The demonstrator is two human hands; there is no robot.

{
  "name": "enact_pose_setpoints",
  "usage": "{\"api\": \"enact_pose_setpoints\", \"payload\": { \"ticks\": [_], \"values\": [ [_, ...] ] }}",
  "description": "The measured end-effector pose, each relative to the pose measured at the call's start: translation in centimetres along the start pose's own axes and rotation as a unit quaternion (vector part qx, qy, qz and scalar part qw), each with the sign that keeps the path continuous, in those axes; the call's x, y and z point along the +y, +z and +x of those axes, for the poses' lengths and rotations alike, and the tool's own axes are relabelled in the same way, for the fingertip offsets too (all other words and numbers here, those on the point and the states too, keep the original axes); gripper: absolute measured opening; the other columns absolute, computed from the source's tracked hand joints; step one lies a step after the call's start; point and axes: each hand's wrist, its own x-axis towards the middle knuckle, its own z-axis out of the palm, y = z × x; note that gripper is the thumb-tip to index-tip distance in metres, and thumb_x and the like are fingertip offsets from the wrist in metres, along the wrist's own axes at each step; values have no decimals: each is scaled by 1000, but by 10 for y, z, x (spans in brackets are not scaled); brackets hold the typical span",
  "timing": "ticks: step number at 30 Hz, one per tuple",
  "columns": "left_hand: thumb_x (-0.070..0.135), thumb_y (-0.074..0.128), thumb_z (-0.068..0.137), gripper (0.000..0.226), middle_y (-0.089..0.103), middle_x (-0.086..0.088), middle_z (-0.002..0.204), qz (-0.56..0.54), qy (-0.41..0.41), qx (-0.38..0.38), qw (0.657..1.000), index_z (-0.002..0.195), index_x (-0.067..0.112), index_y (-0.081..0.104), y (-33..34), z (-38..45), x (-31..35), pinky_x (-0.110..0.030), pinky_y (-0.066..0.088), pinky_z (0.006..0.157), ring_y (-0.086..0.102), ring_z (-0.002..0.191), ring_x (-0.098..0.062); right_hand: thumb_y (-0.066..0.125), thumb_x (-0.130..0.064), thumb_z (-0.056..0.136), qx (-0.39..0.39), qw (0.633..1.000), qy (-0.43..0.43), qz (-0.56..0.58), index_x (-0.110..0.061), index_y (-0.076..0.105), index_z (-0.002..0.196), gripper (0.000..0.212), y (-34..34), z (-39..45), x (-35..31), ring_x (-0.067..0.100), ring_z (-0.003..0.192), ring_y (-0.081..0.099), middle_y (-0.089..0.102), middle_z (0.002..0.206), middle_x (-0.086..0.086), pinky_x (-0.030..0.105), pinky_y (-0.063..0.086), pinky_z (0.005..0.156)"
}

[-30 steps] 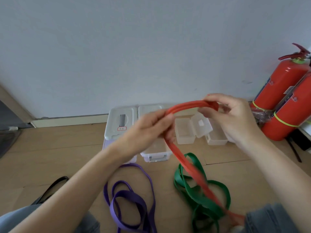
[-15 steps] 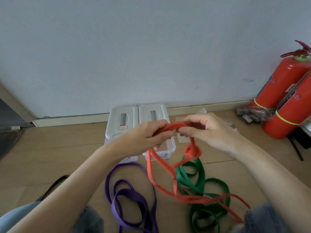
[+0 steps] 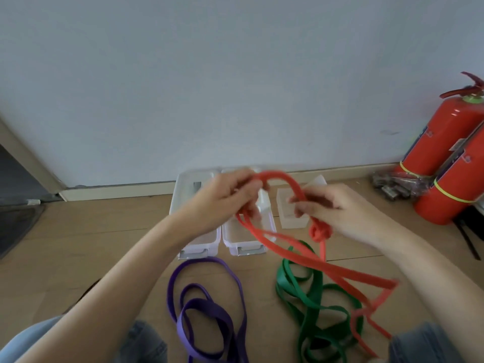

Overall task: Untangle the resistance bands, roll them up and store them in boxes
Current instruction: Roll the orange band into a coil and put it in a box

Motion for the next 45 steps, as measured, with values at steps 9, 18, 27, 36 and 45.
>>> {"api": "enact_pose_setpoints", "payload": {
  "ticks": [9,18,27,36,45],
  "values": [
    [32,49,93,12,56,6,73,143,-31,-96,985,89,24,57,13,7,-37,-33,48,70,56,69,-13,68,-14,82,60,997,-56,5,-16,69,88,6,20,4,-5,8,66,66,70,70,-1,16,52,65],
    [13,39,98,18,63,5,71,-28,-11,-19,999,84,15,49,29,4,-21,-34,52,83,64,81,-18,64,-19,73,164,931,-114,304,-12,68,88,16,-7,1,-11,10,69,59,66,70,0,16,48,67],
    [15,36,99,21,38,8,56,28,-57,-63,996,84,15,51,18,-4,-6,-25,41,54,39,48,-7,76,-23,72,-19,999,-24,31,-22,59,116,48,15,-1,-2,3,107,59,67,111,-6,17,42,97],
    [21,42,99,14,59,3,83,199,-71,-114,971,86,16,46,32,-9,-43,-19,45,74,57,78,-7,64,-30,74,41,987,-69,143,-17,69,89,21,10,-1,-9,16,73,68,70,75,5,21,54,67],
    [24,42,97,20,46,12,58,-19,137,74,988,88,20,59,-22,1,31,-25,53,63,57,54,-8,62,-31,73,68,979,-117,150,-16,70,93,27,-13,-11,-18,15,79,71,73,79,2,18,53,70]
  ]
}}
